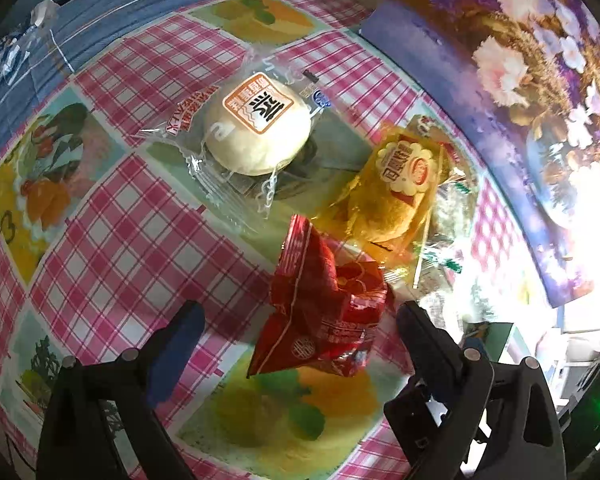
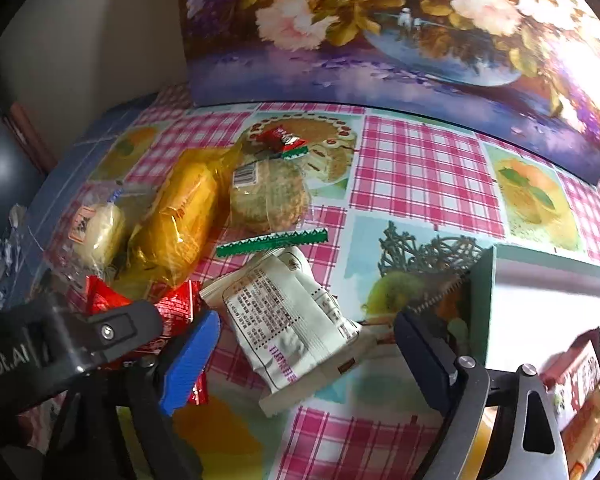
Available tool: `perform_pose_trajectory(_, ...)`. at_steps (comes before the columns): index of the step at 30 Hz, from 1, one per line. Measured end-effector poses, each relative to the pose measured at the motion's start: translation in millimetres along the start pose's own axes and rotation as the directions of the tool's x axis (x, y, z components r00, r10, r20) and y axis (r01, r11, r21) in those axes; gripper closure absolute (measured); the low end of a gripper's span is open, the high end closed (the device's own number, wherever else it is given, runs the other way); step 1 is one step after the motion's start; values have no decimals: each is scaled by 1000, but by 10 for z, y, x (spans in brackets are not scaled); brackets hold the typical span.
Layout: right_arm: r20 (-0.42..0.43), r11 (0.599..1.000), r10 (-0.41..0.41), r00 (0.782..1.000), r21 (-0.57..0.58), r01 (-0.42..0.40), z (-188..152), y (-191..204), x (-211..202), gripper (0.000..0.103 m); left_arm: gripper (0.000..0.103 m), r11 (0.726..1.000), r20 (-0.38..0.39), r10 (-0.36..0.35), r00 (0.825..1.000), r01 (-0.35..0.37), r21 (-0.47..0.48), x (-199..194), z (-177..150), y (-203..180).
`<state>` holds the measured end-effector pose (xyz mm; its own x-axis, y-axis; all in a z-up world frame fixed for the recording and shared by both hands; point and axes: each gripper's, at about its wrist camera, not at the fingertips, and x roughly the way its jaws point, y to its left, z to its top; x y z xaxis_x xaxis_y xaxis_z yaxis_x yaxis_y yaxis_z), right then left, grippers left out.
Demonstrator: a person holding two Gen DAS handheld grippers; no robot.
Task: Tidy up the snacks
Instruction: 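Close left gripper on the red snack bag while right gripper closes on the white pastry pack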
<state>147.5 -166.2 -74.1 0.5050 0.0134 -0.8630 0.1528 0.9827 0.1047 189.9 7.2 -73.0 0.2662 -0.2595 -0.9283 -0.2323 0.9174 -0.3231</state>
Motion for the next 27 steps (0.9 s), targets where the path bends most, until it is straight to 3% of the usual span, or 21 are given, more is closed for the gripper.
perform_pose_trajectory(7, 8, 998, -13, 1000, -67, 14, 21, 119, 101, 13, 6, 998, 13, 61, 998, -61, 18, 96, 82, -72)
perform_pose_trajectory(14, 26, 993, -53, 998, -108, 56, 9, 173, 94, 39, 6, 998, 12, 65, 998, -65, 15, 131, 138, -76)
perform_pose_trajectory(17, 26, 993, -55, 998, -105, 58, 5, 142, 84, 44, 6, 997, 3, 68, 998, -68, 23, 147, 140, -83)
perform_pose_trajectory(23, 20, 995, -68, 997, -69, 70, -10, -6, 49, 45, 6, 996, 0, 80, 997, -80, 39, 176, 107, -131)
perform_pose_trajectory(27, 9, 997, -68, 998, -45, 69, -34, -82, 22, 46, 6, 988, 6, 129, 992, -129, 86, 246, 74, -267)
